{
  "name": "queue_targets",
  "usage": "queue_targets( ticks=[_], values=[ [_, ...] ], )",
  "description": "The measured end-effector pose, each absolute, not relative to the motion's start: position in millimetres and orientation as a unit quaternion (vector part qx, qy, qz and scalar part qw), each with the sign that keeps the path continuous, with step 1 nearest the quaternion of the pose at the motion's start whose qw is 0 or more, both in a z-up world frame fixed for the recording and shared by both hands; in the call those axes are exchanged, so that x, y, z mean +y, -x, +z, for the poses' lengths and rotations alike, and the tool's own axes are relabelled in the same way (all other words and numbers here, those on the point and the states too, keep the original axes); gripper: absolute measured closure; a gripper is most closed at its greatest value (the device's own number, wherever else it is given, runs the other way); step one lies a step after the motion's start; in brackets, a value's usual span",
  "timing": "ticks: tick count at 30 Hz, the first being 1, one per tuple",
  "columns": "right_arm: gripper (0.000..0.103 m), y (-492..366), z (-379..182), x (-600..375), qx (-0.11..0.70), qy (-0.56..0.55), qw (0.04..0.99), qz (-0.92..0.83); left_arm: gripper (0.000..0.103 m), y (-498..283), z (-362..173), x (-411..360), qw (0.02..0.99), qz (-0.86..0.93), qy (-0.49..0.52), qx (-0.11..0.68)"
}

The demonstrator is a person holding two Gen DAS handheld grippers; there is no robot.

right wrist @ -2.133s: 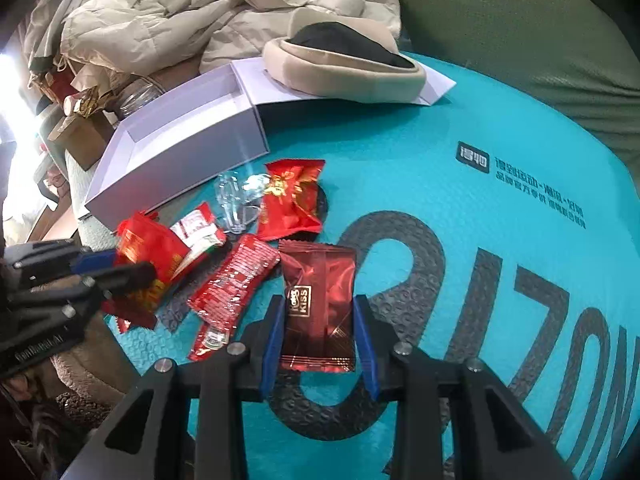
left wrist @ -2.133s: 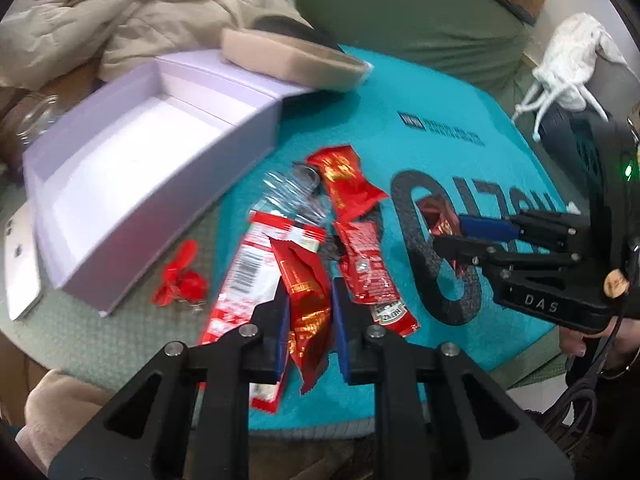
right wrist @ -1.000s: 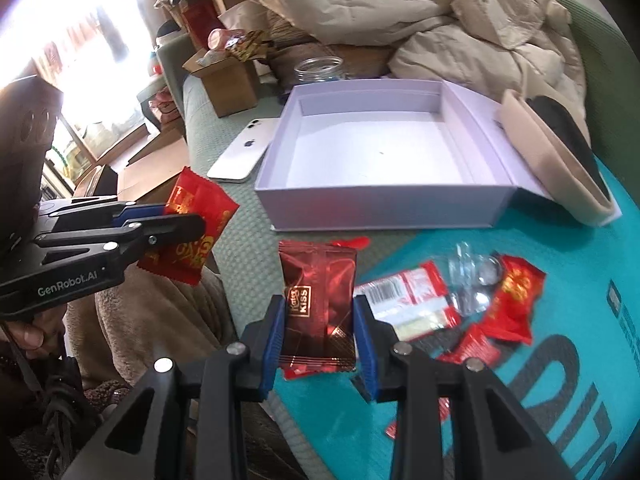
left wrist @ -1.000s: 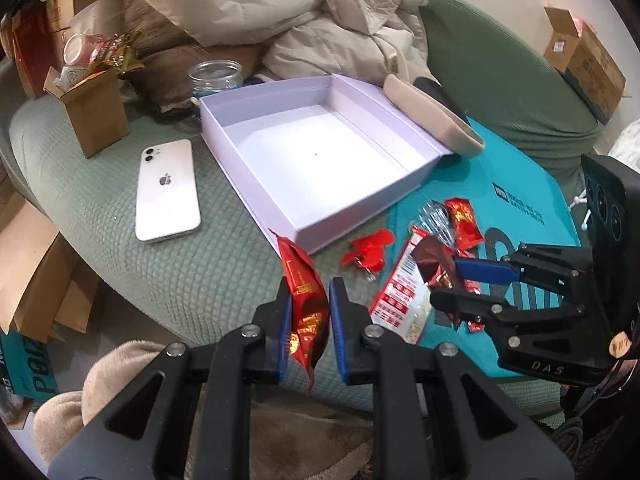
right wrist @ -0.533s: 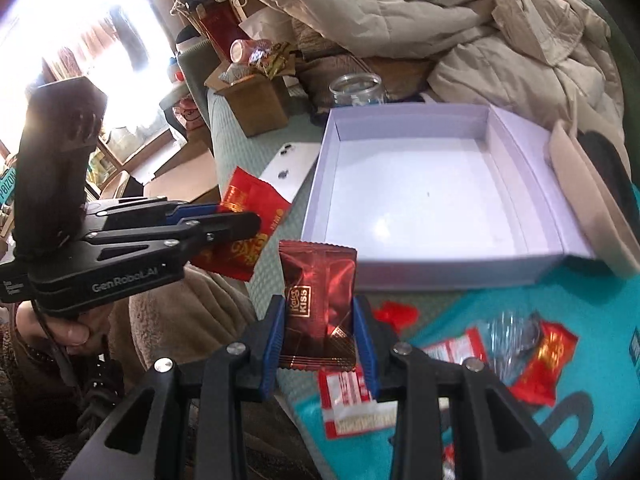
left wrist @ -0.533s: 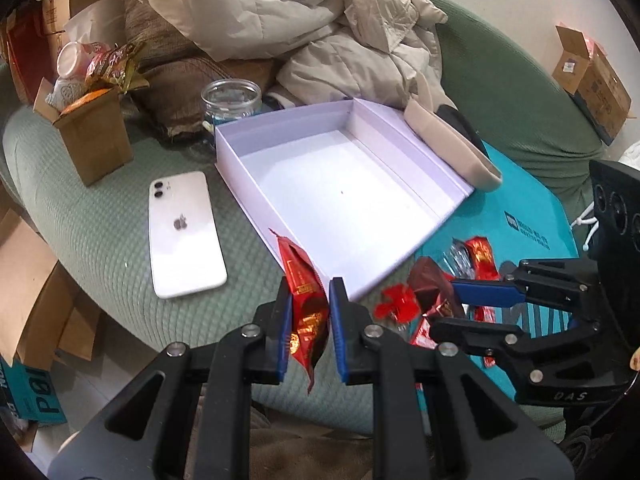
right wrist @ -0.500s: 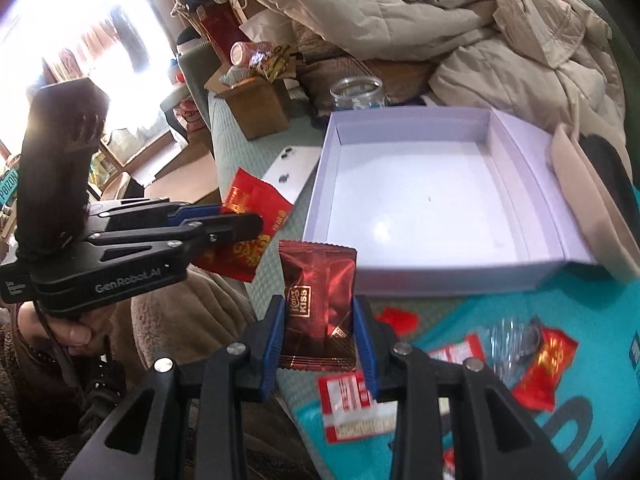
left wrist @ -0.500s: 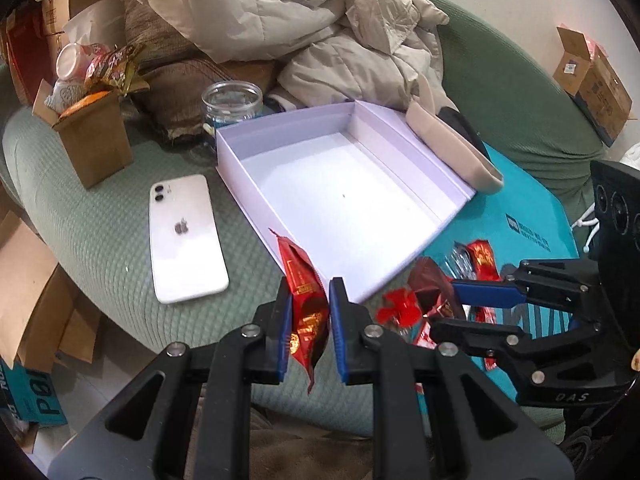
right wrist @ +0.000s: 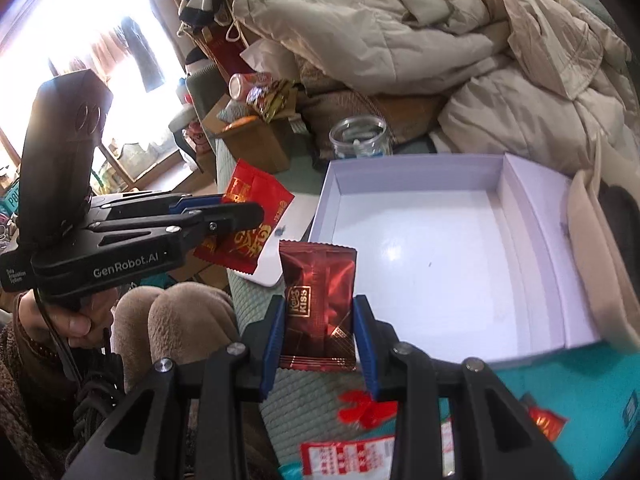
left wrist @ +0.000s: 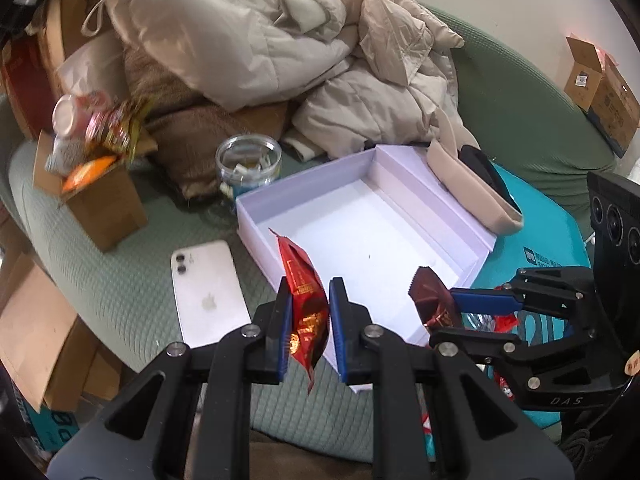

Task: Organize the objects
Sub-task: 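Carry both held packets up and over into the open white box, then lower both packets into the white box and open both tools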

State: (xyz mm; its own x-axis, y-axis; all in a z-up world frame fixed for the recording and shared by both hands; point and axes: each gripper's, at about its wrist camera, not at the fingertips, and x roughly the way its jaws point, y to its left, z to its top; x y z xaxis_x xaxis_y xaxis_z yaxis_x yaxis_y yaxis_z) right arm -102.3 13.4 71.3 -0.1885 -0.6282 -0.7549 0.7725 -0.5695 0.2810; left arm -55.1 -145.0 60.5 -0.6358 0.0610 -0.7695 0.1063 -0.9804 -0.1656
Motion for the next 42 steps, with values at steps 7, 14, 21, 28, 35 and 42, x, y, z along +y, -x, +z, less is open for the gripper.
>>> queue_targets(
  ticks=[7, 14, 21, 28, 35, 42],
  values=[
    [0.069, 127, 78, 18, 0.088, -0.430, 0.453, -0.776, 0.087, 87, 61, -134, -0.001, -0.895, -0.439, 0.075],
    [0.069, 158, 68, 27, 0.095, -0.433, 0.439, -0.781, 0.087, 122, 51, -115, -0.031, -0.889, -0.454, 0.049],
    [0.069, 186, 59, 37, 0.098, -0.441, 0.416, -0.789, 0.087, 158, 36, -102, -0.058, -0.880, -0.470, 0.043],
    [0.069, 213, 50, 41, 0.107, -0.448, 0.392, -0.797, 0.087, 192, 24, -95, -0.079, -0.873, -0.480, 0.035],
    [0.069, 231, 39, 36, 0.110, -0.449, 0.386, -0.798, 0.086, 210, 11, -94, -0.069, -0.864, -0.499, 0.016],
    [0.069, 239, 34, 25, 0.124, -0.441, 0.381, -0.803, 0.086, 216, 2, -106, -0.050, -0.858, -0.512, -0.002]
  ],
)
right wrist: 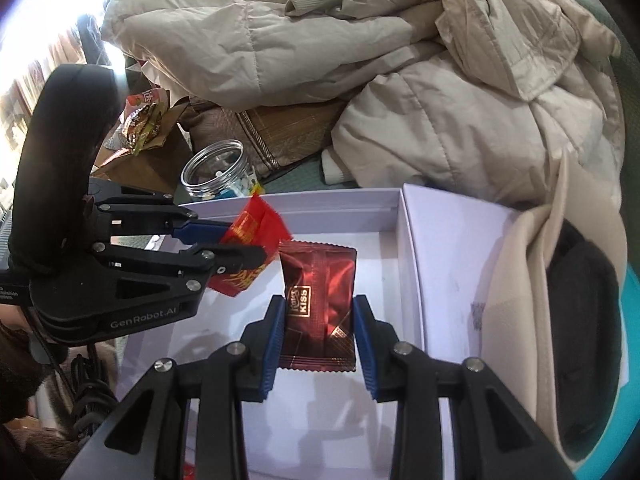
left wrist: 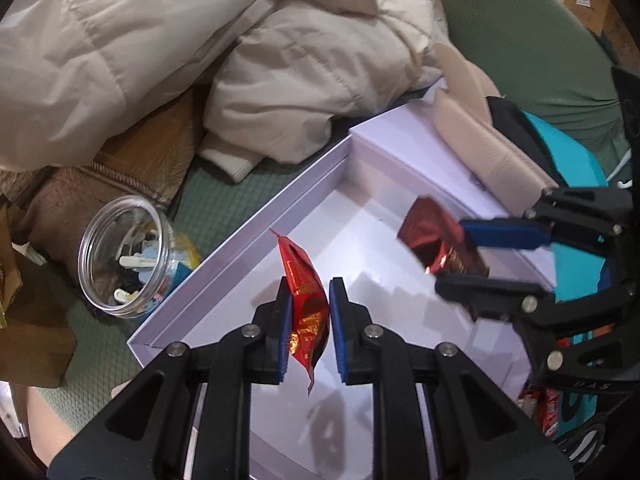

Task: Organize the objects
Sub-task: 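Lower both packets into the white box and open both tools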

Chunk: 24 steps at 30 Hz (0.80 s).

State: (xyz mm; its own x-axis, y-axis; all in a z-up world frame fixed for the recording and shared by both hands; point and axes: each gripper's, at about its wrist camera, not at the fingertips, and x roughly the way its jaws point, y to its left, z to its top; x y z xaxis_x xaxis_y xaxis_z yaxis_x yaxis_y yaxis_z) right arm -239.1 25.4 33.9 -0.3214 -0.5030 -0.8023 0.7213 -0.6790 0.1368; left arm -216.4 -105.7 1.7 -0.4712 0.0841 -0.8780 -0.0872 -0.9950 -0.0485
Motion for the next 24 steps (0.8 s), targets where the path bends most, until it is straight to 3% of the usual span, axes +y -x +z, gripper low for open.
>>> queue_targets(
  ticks=[7, 24],
  values=[
    [0.069, 249, 27, 12, 0.129, -0.437, 0.382, -0.804, 0.086, 218, -3, -108, 0.079, 0.852, 0.517, -0.016],
    [0.069, 276, 8, -5, 0.136, -0.462, 0.367, -0.796, 0.086, 232, -22, -117, 0.040, 0.850, 0.525, -0.010]
  ],
)
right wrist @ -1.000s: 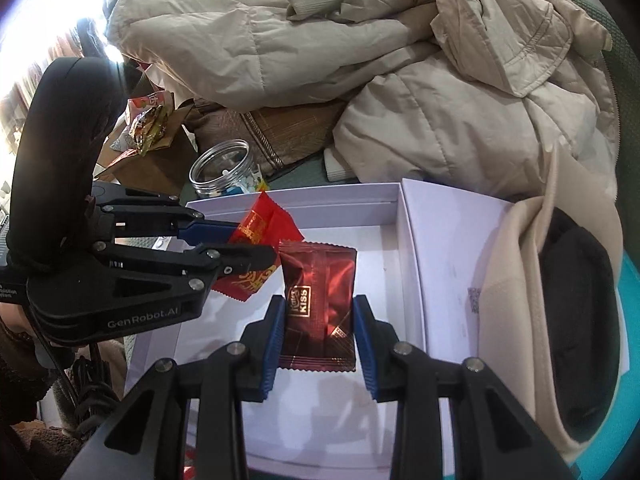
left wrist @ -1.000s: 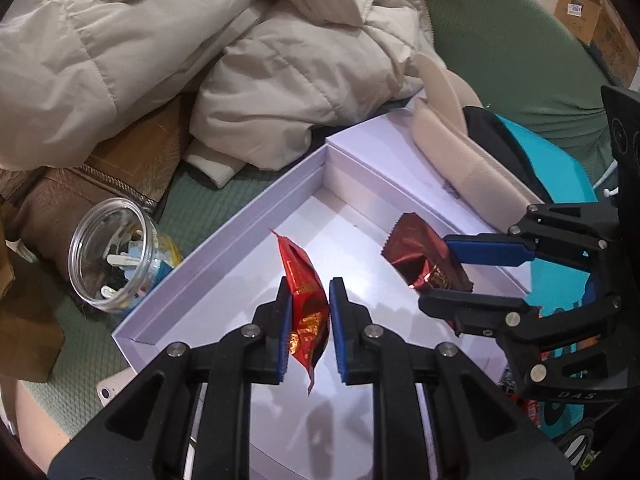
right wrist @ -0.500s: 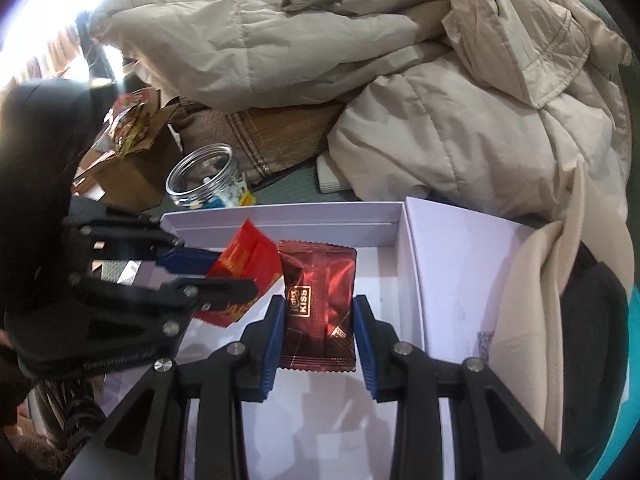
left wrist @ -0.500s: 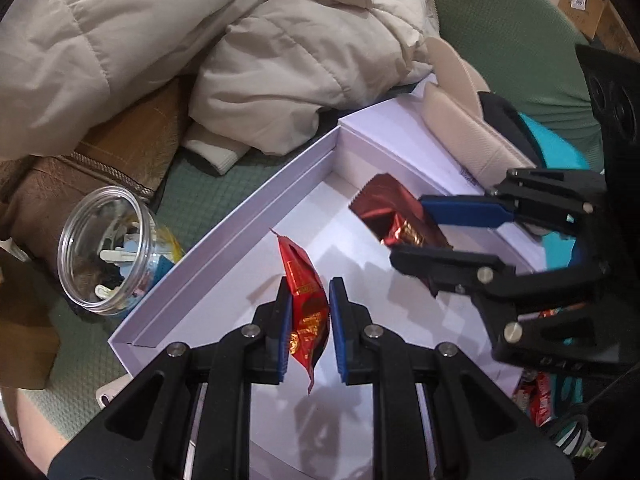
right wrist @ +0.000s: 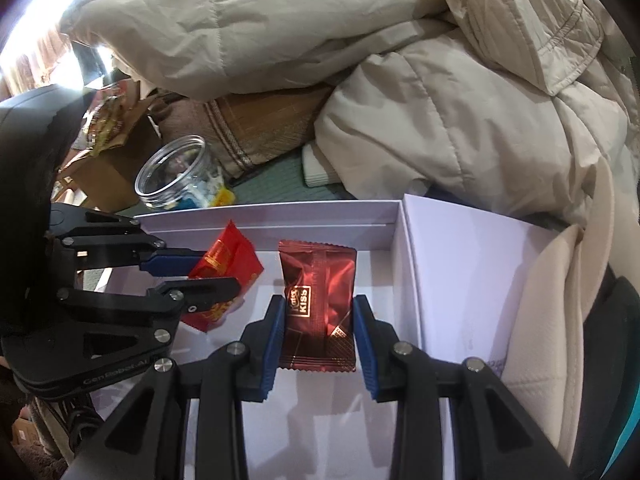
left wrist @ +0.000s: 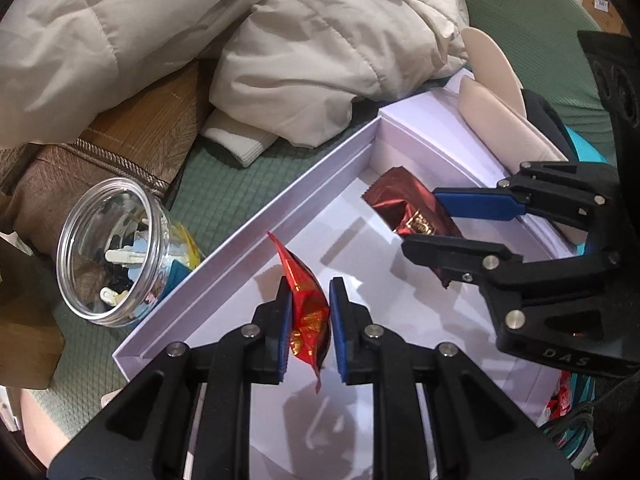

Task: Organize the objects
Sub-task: 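Lower both packets into the white box and open both tools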

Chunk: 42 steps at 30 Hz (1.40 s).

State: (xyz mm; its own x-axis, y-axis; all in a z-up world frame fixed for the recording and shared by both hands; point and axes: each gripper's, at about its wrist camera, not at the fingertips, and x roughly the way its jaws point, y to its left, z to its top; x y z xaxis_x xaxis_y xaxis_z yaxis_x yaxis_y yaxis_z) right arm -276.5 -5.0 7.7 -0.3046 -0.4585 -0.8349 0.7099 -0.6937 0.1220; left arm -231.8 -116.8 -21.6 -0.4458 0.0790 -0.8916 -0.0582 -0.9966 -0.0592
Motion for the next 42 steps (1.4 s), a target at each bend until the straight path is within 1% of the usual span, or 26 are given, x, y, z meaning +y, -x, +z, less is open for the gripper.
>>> queue_targets(
  ticks=[8, 13, 16, 22, 26, 27, 30, 31, 33, 34, 38, 41, 42],
  values=[
    [0.069, 282, 0, -8, 0.147, -0.470, 0.359, -0.793, 0.086, 234, -22, -115, 0.037, 0.855, 0.518, -0.005],
    [0.068, 279, 0, -11, 0.167, -0.460, 0.350, -0.799, 0.082, 237, -27, -115, 0.006, 0.850, 0.526, 0.011],
    [0.068, 280, -1, -11, 0.164, -0.460, 0.348, -0.800, 0.082, 237, -26, -117, 0.001, 0.851, 0.526, 0.004],
    [0.068, 283, -4, -8, 0.158, -0.466, 0.338, -0.802, 0.080, 240, -25, -116, -0.017, 0.848, 0.528, 0.026],
    [0.065, 282, -3, -8, 0.159, -0.469, 0.336, -0.801, 0.079, 241, -20, -117, -0.025, 0.850, 0.526, 0.023],
    [0.061, 280, -1, -7, 0.159, -0.467, 0.336, -0.802, 0.079, 241, -18, -118, -0.025, 0.850, 0.525, 0.019],
    [0.056, 275, 5, -7, 0.162, -0.455, 0.337, -0.808, 0.079, 234, -12, -121, -0.031, 0.853, 0.521, 0.009],
    [0.054, 273, 9, -6, 0.157, -0.449, 0.342, -0.810, 0.077, 231, -9, -123, -0.036, 0.855, 0.518, 0.006],
    [0.048, 269, 16, -5, 0.159, -0.438, 0.340, -0.817, 0.071, 224, -5, -126, -0.041, 0.857, 0.514, 0.000],
    [0.048, 266, 20, -6, 0.163, -0.432, 0.337, -0.820, 0.071, 221, -1, -128, -0.041, 0.859, 0.511, -0.003],
    [0.032, 258, 37, -6, 0.158, -0.418, 0.341, -0.827, 0.067, 208, 16, -132, -0.048, 0.866, 0.498, -0.011],
    [0.025, 251, 49, -6, 0.156, -0.405, 0.334, -0.837, 0.061, 200, 29, -135, -0.053, 0.873, 0.484, -0.011],
    [0.024, 250, 52, -6, 0.155, -0.401, 0.335, -0.838, 0.059, 198, 34, -136, -0.052, 0.876, 0.479, -0.009]
  ],
)
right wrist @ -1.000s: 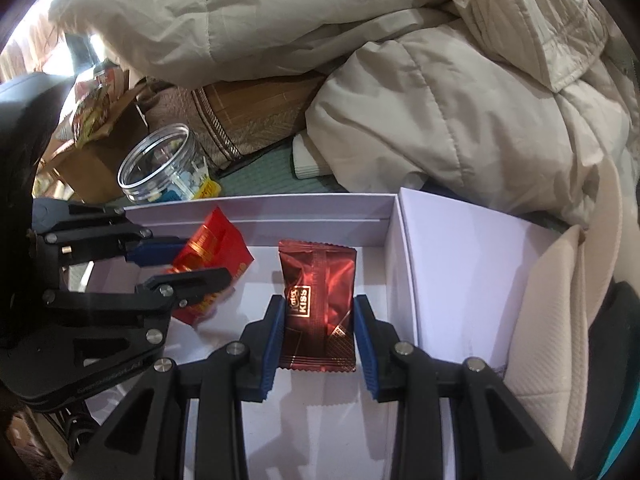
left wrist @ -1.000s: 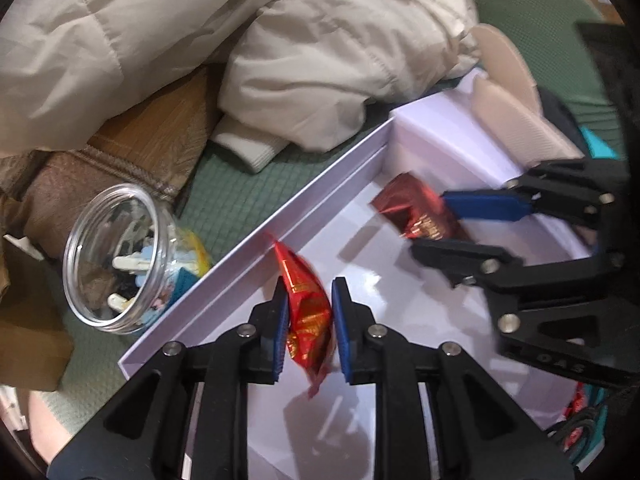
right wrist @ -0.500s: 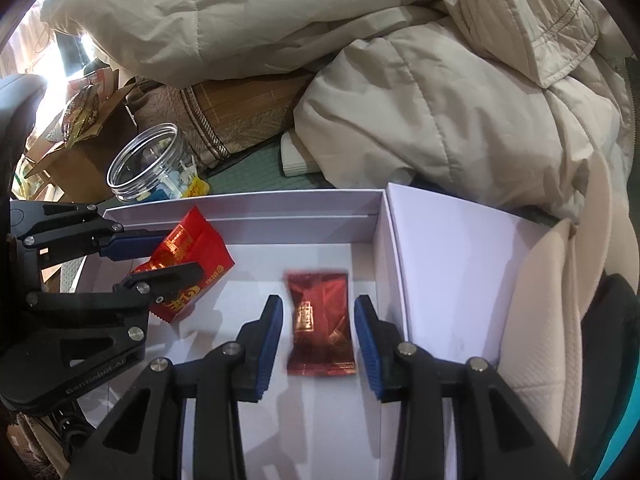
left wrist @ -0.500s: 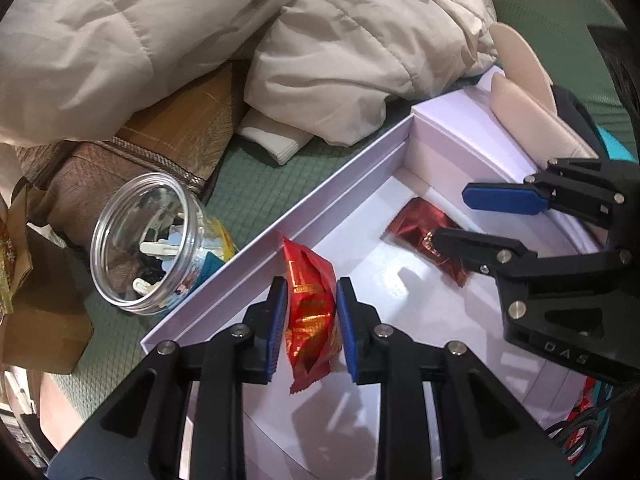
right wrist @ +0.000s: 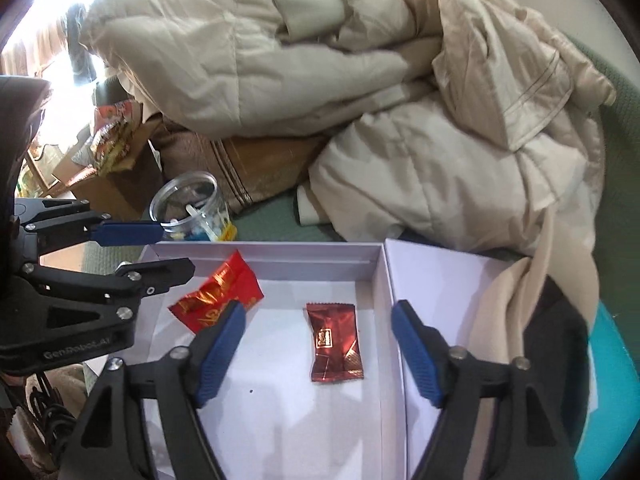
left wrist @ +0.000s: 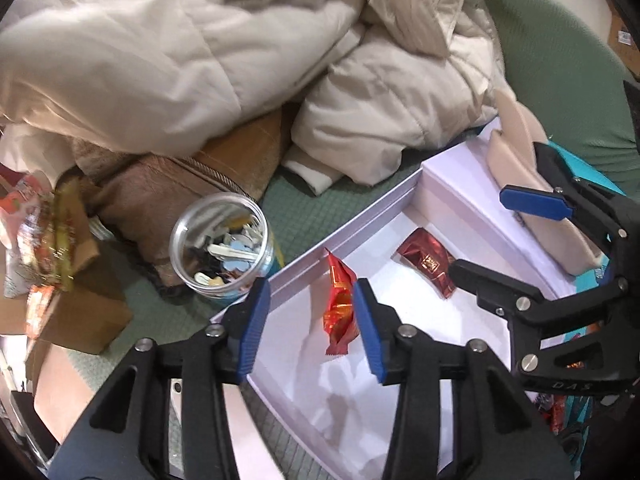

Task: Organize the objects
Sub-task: 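Lower both packets into the white box and open both tools, then withdraw both tools from the box back toward the remaining items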

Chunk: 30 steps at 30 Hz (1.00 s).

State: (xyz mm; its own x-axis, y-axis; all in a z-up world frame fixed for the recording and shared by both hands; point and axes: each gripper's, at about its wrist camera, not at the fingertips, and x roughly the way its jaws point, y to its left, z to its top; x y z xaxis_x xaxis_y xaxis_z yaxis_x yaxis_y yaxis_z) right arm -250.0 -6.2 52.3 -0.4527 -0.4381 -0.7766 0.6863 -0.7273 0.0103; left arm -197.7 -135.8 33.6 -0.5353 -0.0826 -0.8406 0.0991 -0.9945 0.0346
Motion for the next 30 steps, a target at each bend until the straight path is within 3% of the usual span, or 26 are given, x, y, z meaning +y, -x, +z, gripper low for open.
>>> queue_targets(
  ticks=[5, 30],
  values=[
    [0.022, 240, 70, -4, 0.154, -0.380, 0.318, -0.855, 0.039, 183, 54, -133, 0.084, -0.885, -0.459, -0.019],
    [0.020, 167, 111, 24, 0.144, -0.355, 0.317, -0.868, 0.036, 94, 81, -121, 0.105, -0.894, -0.435, 0.040]
  ],
)
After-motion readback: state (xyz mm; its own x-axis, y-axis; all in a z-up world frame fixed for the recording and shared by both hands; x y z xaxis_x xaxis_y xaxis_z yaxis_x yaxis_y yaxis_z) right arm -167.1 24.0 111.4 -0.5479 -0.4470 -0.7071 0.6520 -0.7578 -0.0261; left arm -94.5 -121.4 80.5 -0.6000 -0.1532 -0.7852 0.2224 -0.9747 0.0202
